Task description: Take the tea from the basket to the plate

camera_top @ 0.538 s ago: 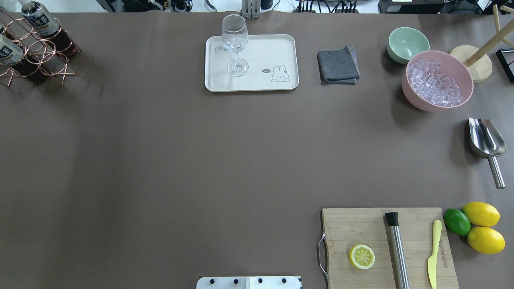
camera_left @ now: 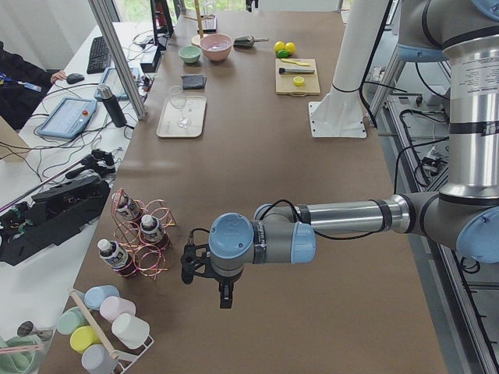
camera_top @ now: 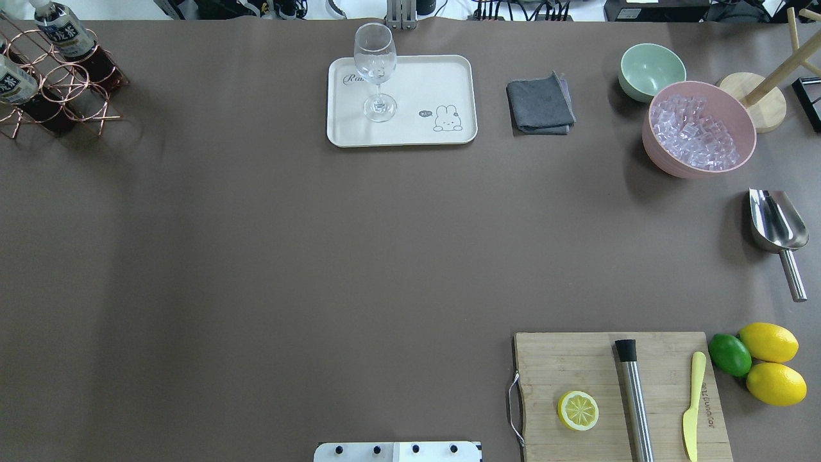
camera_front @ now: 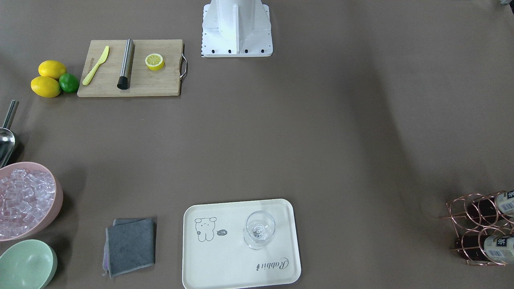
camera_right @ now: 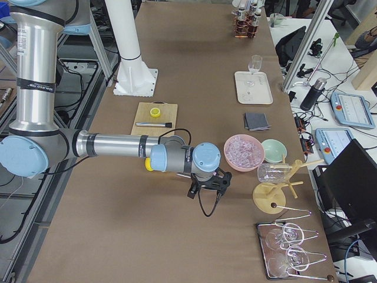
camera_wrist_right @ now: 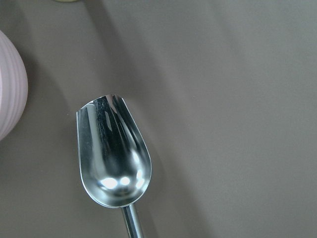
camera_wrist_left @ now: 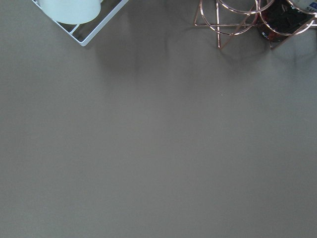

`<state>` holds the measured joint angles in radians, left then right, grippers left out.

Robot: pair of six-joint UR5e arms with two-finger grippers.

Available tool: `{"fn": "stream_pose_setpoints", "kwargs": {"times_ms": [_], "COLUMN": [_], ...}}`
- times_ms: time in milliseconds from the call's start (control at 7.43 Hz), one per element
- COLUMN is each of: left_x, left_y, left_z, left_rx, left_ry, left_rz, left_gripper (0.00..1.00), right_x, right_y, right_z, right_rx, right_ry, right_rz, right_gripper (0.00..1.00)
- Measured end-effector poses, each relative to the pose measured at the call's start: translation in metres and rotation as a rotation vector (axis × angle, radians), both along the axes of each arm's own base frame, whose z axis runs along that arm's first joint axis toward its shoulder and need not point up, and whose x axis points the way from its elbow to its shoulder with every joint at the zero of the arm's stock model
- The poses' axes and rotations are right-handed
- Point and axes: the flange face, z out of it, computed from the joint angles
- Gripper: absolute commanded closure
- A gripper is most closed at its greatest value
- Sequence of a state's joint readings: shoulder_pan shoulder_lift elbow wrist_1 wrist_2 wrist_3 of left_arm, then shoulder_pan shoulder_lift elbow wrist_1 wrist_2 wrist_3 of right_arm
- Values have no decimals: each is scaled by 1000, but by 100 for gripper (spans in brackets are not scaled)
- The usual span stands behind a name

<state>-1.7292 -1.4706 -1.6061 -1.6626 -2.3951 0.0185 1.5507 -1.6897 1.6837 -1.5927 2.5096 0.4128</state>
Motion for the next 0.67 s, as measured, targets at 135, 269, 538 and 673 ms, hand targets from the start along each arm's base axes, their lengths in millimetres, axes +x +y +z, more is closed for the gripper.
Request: {"fn": "stream_pose_setpoints", "kwargs": {"times_ms": [135, 269, 538, 673], "left_x": [-1, -2, -1, -1], "left_y": [-1, -2, -1, 0], "left_z": [-1, -2, -1, 0], "left_rx": [2, 3, 2, -1], "left_ry": [-3, -4, -7, -7], "left_rz": [-2, -2, -1, 0], "left_gripper": [3, 3, 3, 3], "right_x": [0, 0, 0, 0], "right_y": [0, 0, 0, 0], "right_z": [-1, -2, -2, -3], "right_rx": [1, 4, 5, 6], "right_ry": [0, -1, 0, -2], "right_rz": [0, 0, 0, 0], "right_gripper": [0, 0, 0, 0]}}
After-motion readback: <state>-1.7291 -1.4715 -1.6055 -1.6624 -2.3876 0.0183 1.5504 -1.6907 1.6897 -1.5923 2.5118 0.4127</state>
